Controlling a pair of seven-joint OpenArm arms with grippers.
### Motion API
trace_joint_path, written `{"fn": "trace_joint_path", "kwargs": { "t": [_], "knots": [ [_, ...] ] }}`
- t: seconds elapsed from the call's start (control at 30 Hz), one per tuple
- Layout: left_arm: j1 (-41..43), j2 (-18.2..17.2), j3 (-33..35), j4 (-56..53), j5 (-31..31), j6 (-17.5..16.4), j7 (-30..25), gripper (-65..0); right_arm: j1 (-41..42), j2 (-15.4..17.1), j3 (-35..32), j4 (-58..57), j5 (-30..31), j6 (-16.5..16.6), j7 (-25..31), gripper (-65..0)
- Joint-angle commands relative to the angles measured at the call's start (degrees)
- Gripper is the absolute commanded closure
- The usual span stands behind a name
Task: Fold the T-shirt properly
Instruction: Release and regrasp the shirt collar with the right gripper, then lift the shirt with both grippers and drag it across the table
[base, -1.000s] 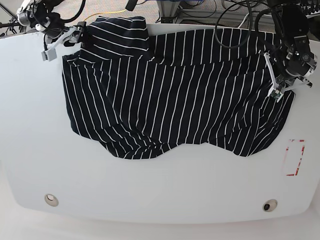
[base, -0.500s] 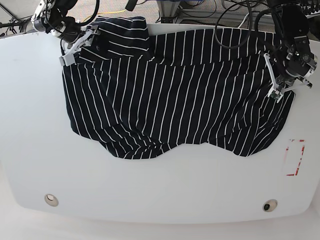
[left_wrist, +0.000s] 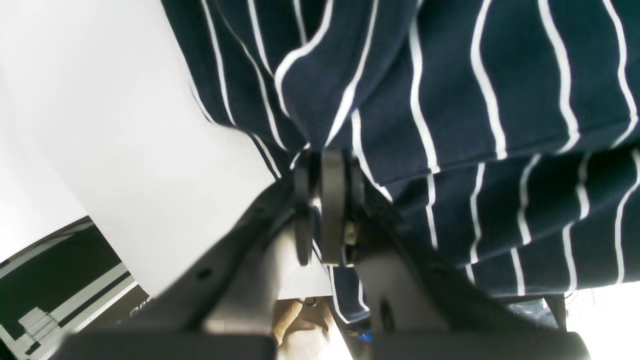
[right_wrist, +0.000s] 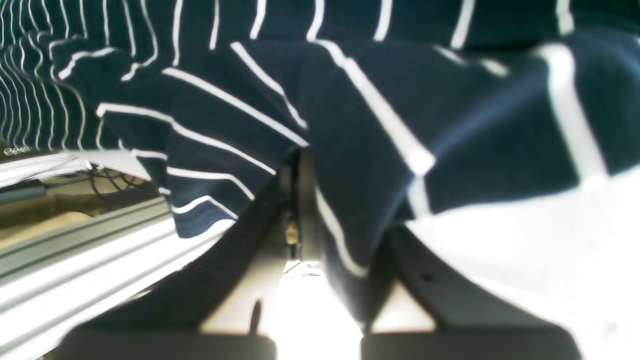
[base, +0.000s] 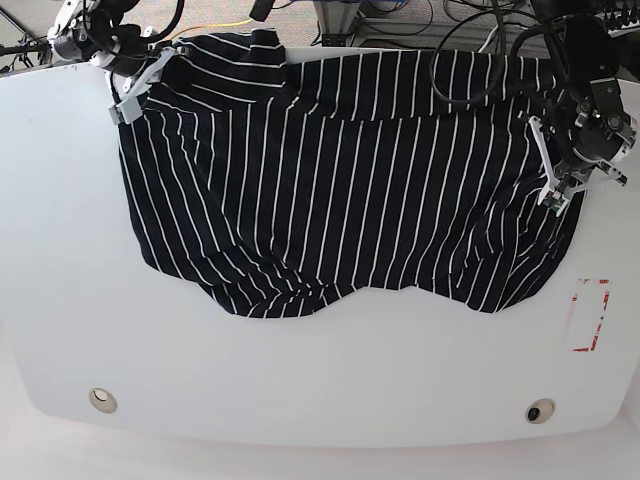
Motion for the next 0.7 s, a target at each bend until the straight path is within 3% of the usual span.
{"fn": "trace_joint_path", "kwargs": {
  "t": [0.0,0.17,0.3,0.4,0.67],
  "knots": [
    [-1.27,-0.55,-0.35,0.97,0.40,-0.03,0.14,0.0,-0.24,0.89,0.24,4.00,0.90,0.06,-0.19,0.0],
    [-4.61,0.59,-1.67,1.14,0.14,-0.03,0.49,0.0,2.04,0.98,0.15,9.01,4.06,0.06,-0.45,0.0],
    [-9.54,4.02,-5.36,1.32,0.23,-0.03,1.24,0.0,6.00,4.23,0.15,8.93,8.46,0.06,-0.45,0.0],
    [-13.93,4.98,-6.15,1.06,0.49,-0.03,1.24,0.0,11.10,5.02,0.07,8.75,8.54,0.06,-0.45,0.0],
    [-24.92,6.39,-6.06,1.06,0.58,-0.03,1.24,0.0,23.05,10.91,-0.20,5.50,7.31,0.06,-0.45,0.0]
  ]
}}
